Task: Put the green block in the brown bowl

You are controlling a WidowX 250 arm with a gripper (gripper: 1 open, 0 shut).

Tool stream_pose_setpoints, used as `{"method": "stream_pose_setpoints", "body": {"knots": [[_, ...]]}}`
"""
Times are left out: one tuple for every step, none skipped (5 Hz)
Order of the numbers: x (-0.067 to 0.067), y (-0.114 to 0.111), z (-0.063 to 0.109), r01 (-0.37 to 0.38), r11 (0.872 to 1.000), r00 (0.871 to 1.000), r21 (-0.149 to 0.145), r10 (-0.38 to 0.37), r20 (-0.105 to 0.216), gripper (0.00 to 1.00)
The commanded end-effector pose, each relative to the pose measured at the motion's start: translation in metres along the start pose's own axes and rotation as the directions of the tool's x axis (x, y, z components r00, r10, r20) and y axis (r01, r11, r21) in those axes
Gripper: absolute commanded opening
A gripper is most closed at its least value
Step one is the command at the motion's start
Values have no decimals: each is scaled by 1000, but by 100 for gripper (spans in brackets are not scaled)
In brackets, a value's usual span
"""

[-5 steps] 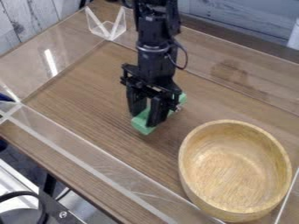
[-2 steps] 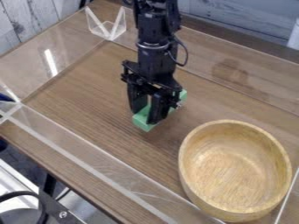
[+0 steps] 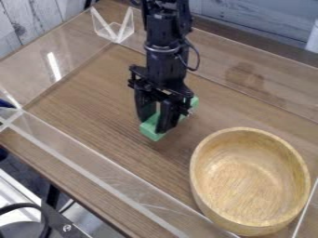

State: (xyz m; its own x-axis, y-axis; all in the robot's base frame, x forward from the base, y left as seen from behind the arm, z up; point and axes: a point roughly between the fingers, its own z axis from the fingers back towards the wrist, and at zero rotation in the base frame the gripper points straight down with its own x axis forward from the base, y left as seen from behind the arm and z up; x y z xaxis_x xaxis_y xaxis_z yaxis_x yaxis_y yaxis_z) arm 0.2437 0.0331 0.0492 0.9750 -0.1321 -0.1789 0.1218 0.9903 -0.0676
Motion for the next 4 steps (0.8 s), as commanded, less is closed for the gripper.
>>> {"method": "stream_pose_setpoints", "body": {"knots": [[5, -1, 24, -2, 1000, 997, 18, 0, 78, 0], [4, -7, 34, 0, 1000, 995, 14, -2, 95, 0], [3, -17, 42, 11, 1000, 994, 10, -12, 108, 0], [-2, -36, 44, 39, 999, 993, 4, -39, 110, 0]]}}
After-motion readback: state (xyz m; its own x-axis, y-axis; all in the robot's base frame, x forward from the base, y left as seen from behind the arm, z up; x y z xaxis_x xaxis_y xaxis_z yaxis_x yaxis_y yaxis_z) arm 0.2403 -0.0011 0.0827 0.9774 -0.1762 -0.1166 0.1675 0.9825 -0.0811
